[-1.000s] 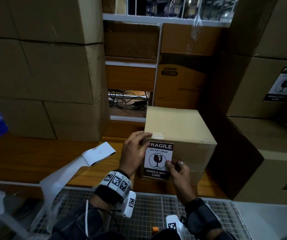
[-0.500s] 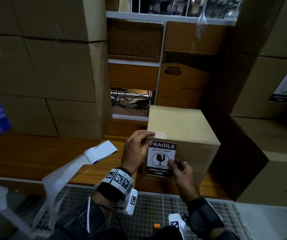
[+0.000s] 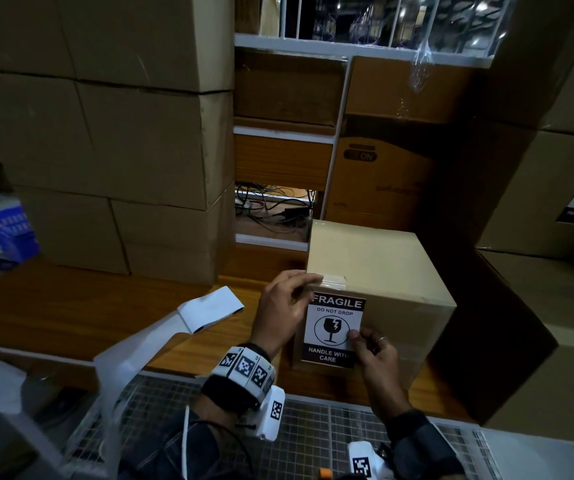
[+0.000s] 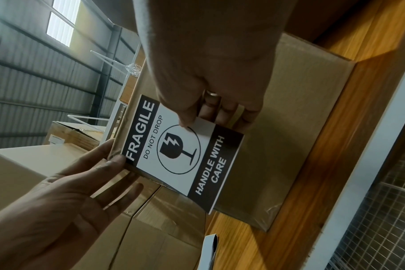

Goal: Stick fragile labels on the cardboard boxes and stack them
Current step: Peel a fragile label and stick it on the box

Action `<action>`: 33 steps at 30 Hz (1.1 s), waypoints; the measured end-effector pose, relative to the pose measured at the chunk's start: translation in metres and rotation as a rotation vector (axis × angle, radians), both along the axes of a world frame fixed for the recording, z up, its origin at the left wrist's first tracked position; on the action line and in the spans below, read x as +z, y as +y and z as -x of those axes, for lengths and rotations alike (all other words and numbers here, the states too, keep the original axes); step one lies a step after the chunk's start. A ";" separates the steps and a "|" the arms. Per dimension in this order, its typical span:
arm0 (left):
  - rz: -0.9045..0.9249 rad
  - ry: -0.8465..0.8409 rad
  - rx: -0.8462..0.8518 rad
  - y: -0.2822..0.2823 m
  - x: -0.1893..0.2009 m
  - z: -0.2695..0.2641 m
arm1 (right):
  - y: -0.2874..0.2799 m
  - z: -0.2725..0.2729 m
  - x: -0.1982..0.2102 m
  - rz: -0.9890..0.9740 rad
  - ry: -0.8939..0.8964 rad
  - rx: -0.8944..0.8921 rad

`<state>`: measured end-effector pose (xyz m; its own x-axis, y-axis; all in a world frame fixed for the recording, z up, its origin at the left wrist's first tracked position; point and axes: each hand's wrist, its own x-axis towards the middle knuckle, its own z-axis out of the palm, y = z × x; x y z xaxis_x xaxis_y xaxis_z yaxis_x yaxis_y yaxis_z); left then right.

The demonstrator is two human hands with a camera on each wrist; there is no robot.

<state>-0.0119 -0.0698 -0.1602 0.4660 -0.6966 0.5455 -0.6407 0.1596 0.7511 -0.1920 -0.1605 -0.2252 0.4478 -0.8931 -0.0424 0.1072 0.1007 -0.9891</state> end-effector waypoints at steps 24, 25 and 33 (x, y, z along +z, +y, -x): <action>-0.030 -0.089 0.072 -0.004 0.004 0.005 | 0.008 0.003 0.000 -0.034 -0.020 -0.081; -0.048 -0.092 0.084 -0.005 0.004 0.006 | 0.007 0.005 -0.001 -0.032 -0.013 -0.103; -0.050 -0.338 0.144 -0.020 0.018 0.029 | -0.004 0.048 -0.008 -0.015 0.023 -0.186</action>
<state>-0.0413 -0.0895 -0.1425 0.3609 -0.6667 0.6521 -0.8671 0.0177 0.4979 -0.2401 -0.1642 -0.2332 0.2741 -0.9595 -0.0650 0.1031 0.0965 -0.9900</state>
